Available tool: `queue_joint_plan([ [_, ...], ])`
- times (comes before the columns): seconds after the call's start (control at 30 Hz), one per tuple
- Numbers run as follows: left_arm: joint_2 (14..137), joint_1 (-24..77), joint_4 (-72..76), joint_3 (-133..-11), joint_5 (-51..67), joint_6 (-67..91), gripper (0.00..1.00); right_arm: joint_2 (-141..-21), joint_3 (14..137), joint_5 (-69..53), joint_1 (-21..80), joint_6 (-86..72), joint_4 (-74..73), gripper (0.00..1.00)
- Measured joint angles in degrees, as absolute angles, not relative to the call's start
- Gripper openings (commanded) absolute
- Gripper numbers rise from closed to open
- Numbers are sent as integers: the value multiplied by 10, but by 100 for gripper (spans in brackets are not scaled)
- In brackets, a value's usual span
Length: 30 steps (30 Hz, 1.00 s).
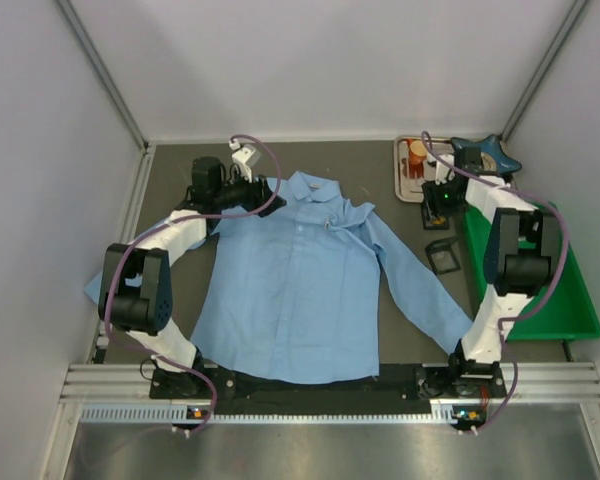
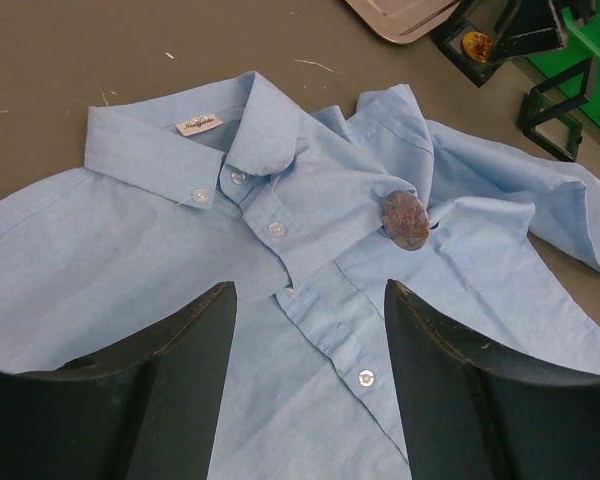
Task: Pin the brooch onto the clothing
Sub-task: Pick up the brooch from the brooch box.
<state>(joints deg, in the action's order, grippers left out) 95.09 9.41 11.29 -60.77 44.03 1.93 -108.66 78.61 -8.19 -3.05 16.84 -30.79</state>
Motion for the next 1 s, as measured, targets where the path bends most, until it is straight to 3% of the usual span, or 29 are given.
queue_joint_plan([
  [0.7, 975, 94, 112, -634, 443, 18, 65, -1131, 801, -81, -32, 174, -270, 55],
  [1.0, 978, 94, 111, -637, 443, 16, 65, -1131, 799, -81, -32, 178, -268, 42],
])
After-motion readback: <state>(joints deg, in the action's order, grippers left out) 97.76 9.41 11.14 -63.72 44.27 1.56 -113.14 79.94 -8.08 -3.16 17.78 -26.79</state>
